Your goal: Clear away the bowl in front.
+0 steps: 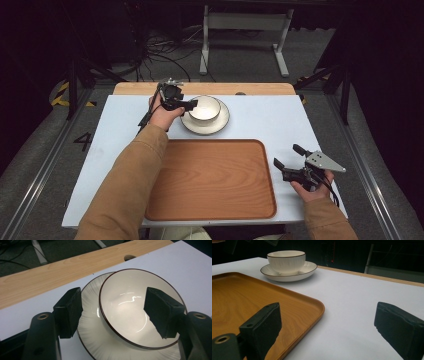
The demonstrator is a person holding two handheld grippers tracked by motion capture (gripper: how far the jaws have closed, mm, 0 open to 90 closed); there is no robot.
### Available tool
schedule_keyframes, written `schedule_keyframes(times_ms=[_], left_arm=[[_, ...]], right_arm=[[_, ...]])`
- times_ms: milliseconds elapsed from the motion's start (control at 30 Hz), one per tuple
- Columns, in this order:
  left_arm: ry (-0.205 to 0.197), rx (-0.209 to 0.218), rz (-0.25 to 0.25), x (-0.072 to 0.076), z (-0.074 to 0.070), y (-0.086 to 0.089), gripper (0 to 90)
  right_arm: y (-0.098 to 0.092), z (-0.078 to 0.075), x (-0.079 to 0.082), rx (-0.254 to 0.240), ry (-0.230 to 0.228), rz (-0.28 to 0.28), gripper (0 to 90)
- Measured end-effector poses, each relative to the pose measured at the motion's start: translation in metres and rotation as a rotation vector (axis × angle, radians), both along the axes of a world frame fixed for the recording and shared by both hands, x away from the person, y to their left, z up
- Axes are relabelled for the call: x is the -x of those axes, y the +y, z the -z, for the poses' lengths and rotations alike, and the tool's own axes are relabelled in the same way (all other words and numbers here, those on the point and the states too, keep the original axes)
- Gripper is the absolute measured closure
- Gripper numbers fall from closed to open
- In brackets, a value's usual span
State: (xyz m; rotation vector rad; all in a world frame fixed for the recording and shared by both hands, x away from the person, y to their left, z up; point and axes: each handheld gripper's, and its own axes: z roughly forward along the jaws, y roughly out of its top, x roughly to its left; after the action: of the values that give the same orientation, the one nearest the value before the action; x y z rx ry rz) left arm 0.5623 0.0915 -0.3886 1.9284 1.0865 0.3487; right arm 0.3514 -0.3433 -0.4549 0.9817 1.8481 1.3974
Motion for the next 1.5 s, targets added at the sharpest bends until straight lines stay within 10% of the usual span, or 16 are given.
schedule_keyframes(times_ms=[967,1500], left_arm=[[0.175,-0.009,-0.041,-0.020,0.041,-0.021,55.8],[0.184,-0.024,-0.121,-0.022,0.039,-0.023,78.2]], right_arm=[[0.000,0.000,0.001,0.007,-0.007,-0.018,9.6],[0.000,0.000,0.001,0.006,-0.009,-0.021,9.6]])
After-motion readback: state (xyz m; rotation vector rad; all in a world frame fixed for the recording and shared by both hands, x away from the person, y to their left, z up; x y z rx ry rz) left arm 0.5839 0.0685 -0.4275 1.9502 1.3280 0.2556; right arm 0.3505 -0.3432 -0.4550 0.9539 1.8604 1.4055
